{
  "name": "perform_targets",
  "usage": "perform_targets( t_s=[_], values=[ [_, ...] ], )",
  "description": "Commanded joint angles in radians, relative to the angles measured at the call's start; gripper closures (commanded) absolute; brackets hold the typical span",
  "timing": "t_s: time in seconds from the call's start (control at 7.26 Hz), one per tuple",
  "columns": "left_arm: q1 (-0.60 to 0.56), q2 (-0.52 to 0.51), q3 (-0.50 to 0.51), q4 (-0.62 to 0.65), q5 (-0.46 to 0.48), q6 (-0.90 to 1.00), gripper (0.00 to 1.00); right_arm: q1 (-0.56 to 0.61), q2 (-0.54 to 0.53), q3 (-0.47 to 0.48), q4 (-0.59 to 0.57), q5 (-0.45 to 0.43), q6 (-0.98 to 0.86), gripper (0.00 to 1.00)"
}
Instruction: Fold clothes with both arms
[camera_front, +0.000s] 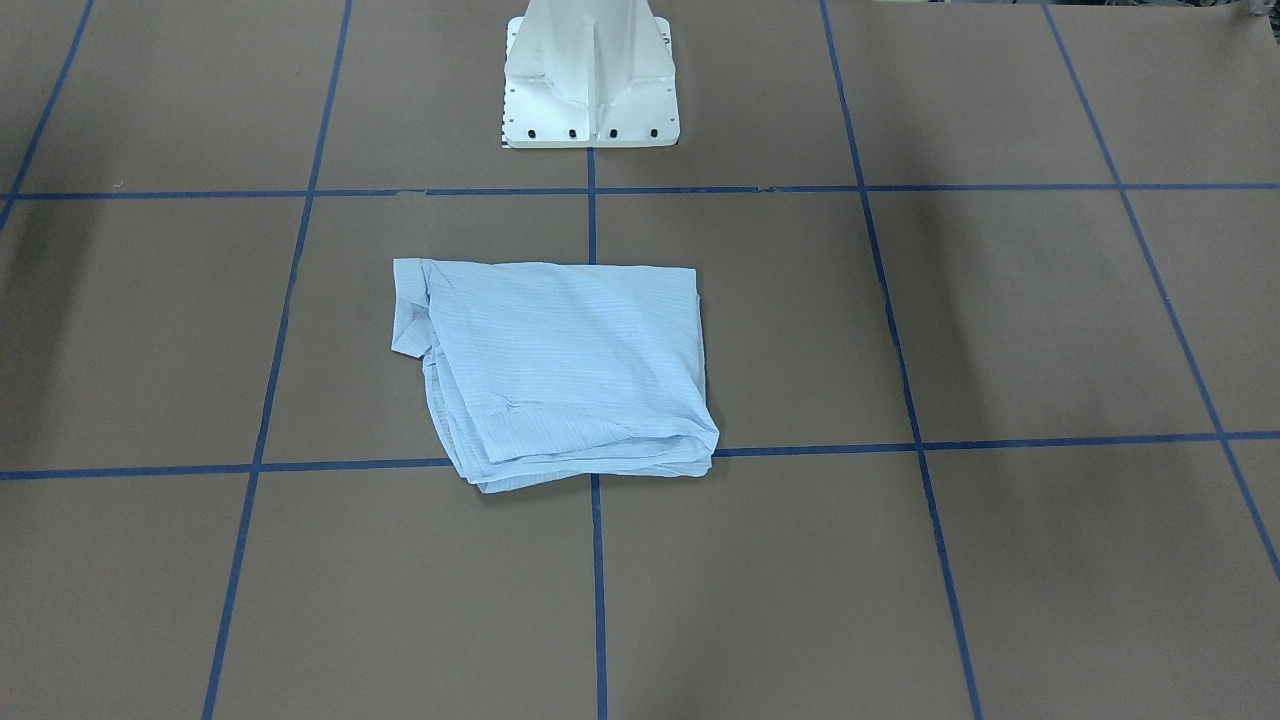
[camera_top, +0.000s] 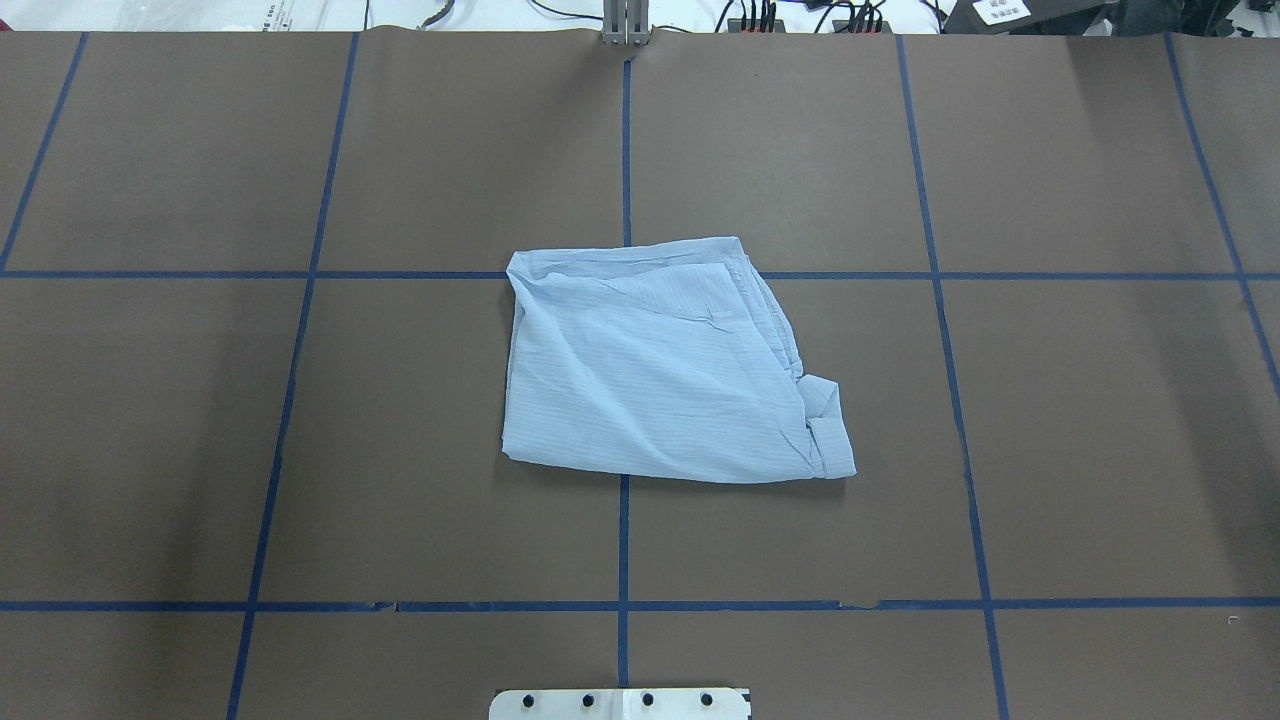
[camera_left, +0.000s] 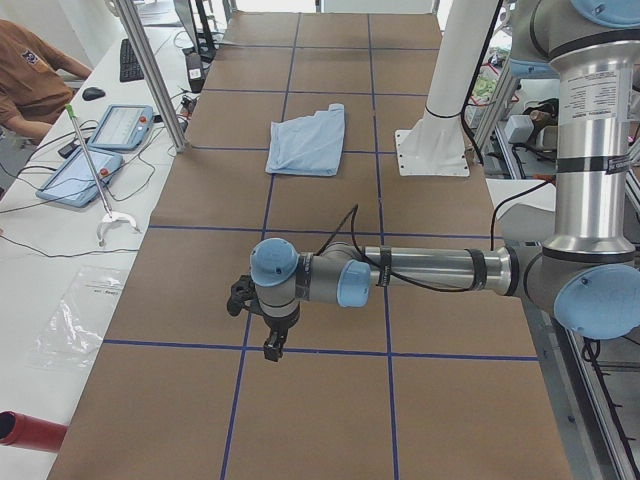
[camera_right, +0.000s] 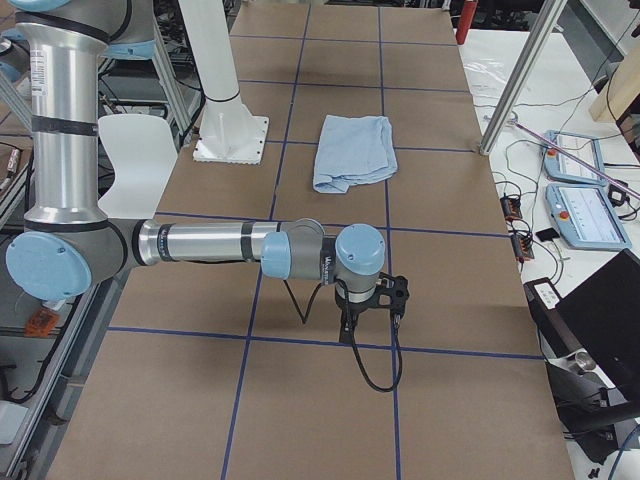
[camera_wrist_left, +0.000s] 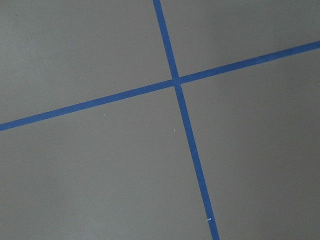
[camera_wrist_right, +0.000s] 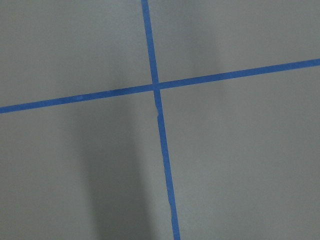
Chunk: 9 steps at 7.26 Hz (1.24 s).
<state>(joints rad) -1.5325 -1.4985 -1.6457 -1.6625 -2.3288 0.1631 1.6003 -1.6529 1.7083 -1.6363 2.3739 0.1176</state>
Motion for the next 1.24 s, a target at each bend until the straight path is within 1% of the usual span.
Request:
perform_targets(
  t_s=[0.0, 0.41, 0.69, 0.83, 1.1],
  values=[
    [-0.002, -0.002, -0.002, 0.000, -0.001, -0.001, 0.00, 0.000, -0.028, -0.006, 0.009, 0.001, -0.023, 0.00],
    [-0.002, -0.002, 0.003, 0.001, -0.003, -0.011, 0.00, 0.000, -0.025, -0.004, 0.009, 0.002, -0.021, 0.00],
    [0.000, -0.005, -0.003, 0.001, -0.004, -0.246, 0.00, 0.000, -0.024, 0.002, 0.009, 0.002, -0.021, 0.00],
    [0.000, -0.003, -0.003, 0.000, -0.003, -0.276, 0.00, 0.000, -0.022, 0.002, 0.009, 0.002, -0.021, 0.00],
    [0.000, -0.005, -0.002, 0.000, -0.003, -0.277, 0.00, 0.000, -0.021, 0.004, 0.009, 0.004, -0.021, 0.00]
  ],
)
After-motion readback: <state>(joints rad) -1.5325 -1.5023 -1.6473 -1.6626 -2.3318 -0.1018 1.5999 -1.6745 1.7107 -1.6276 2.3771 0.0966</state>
